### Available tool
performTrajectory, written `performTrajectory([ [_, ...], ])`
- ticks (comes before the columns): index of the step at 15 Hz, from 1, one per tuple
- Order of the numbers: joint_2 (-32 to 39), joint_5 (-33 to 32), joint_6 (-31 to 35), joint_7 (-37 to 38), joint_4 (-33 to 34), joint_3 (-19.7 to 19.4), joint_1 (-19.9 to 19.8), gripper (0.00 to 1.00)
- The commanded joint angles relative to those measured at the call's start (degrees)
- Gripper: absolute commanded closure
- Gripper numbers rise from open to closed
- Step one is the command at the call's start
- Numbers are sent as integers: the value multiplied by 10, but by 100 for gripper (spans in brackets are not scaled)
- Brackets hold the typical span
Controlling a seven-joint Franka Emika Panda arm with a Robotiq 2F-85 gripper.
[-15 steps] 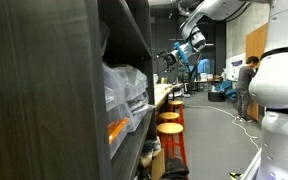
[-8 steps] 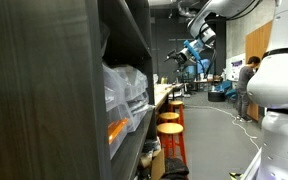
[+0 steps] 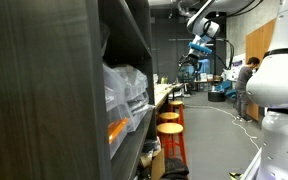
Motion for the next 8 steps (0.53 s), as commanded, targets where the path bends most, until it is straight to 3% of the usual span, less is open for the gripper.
performTrajectory([
  [1,-14,-107,1,46,15,8,-1,0],
  [5,-53,-154,17,17,4,17,11,0],
  [7,-75,-121,22,-17,-4,12,20,0],
  [8,-80,-69,23,-37,-9,2,28,0],
])
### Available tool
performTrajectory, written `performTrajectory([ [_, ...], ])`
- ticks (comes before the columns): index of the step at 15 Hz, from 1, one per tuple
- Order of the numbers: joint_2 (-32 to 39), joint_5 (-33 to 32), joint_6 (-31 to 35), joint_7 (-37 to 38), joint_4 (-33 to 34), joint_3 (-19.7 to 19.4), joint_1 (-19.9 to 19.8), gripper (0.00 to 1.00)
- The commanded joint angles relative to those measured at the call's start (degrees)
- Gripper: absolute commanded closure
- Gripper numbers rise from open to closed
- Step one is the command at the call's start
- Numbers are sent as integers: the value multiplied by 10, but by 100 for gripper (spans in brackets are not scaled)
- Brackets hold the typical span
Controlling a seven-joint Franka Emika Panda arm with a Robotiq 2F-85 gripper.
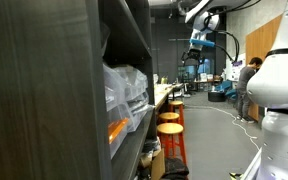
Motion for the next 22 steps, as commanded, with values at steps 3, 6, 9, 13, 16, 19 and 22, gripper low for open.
performTrajectory([
  [3,-23,51,-2,-27,-4,-7,12,0],
  [6,-28,55,-1,-34,-10,-10,12,0],
  [9,-28,55,0,-36,-13,-10,12,0],
  [13,-28,55,1,-36,-14,-10,13,0],
  [16,-31,59,12,-19,-17,-1,17,0],
  [19,-24,109,7,-12,-27,-4,30,0],
  [22,-15,153,16,7,-48,6,41,0],
])
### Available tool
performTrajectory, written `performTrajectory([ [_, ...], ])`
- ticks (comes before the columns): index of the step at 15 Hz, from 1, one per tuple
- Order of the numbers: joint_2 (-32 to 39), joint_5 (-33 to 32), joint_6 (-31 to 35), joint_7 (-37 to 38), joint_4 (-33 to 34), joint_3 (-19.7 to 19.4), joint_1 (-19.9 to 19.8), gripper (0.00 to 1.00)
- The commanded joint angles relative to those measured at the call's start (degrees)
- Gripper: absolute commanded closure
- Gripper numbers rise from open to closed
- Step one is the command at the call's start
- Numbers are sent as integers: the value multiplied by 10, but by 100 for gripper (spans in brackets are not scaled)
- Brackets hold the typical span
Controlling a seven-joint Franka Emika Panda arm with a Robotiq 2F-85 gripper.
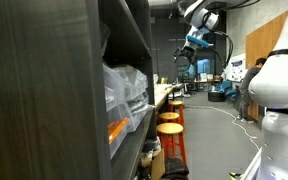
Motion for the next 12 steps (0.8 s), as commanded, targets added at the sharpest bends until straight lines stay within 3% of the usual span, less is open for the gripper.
performTrajectory([
  [1,10,40,17,30,-22,9,12,0],
  [6,28,73,51,45,-43,20,22,0],
  [12,74,170,87,-50,-38,15,35,0],
])
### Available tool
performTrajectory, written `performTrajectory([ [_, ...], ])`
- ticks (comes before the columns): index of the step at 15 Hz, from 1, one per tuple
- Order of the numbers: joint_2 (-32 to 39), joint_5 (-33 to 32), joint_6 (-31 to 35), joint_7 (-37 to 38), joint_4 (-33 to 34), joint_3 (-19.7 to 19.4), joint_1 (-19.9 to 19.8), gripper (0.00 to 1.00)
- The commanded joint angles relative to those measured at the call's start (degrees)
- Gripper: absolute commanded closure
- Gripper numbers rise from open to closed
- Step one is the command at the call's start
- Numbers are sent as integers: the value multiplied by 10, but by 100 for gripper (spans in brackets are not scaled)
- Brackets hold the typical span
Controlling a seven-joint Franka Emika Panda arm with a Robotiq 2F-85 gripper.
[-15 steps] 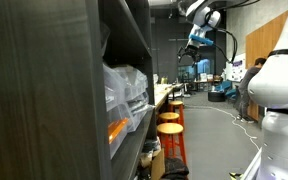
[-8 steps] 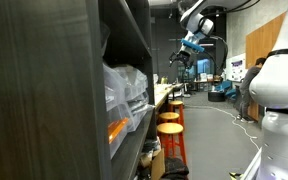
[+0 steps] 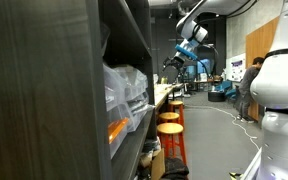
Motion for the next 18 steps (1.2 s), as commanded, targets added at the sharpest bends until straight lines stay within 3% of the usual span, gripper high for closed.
performTrajectory([
  [1,28,56,16,-57,9,-4,4,0],
  [10,66,175,-25,-194,32,-3,0,0],
  [18,97,222,-100,-293,63,2,-2,0],
])
